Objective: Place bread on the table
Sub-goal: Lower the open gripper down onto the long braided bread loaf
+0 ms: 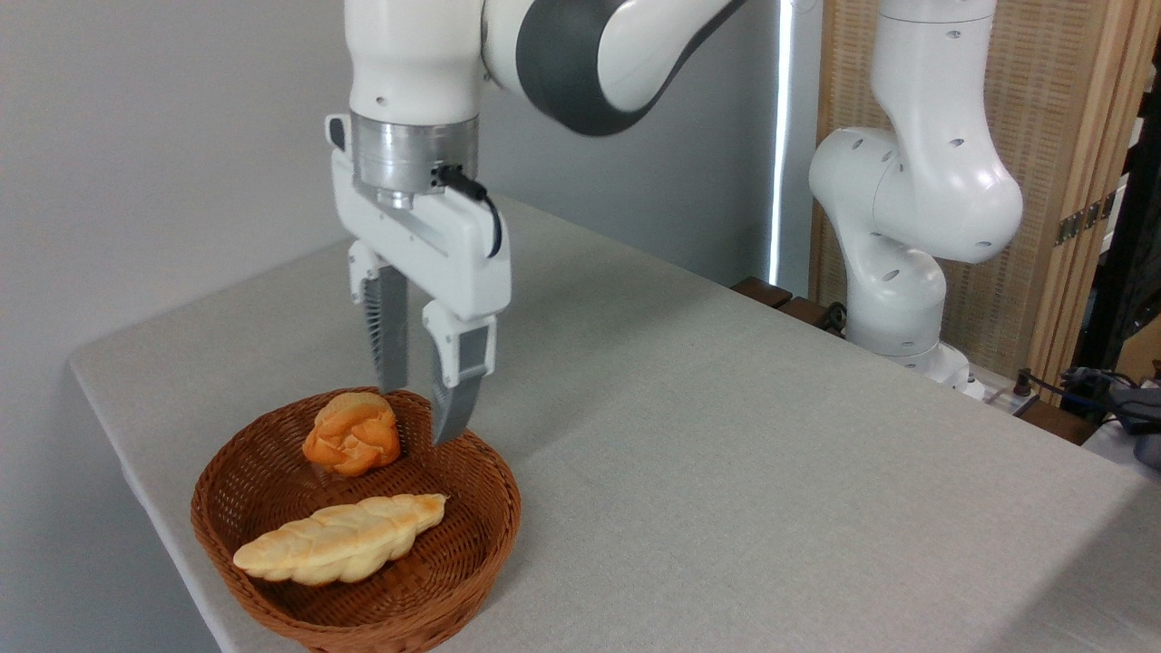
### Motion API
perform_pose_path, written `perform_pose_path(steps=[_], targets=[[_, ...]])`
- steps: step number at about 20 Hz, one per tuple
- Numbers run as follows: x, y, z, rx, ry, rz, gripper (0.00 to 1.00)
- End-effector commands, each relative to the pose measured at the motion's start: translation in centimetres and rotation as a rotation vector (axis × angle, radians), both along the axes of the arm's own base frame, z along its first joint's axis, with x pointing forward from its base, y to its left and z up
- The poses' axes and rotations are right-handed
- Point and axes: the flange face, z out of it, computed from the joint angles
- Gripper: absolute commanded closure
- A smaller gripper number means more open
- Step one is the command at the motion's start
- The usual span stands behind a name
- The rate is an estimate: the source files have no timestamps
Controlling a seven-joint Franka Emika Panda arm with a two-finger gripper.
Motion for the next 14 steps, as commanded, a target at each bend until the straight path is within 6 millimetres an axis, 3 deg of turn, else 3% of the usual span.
perform_pose_path(steps=[1,14], targets=[[1.6,-1.4,-0.7,-0.03,-0.069,0.058,0.0],[5.4,-2.9,-6.2,-0.036,-0.171,0.073,0.0]])
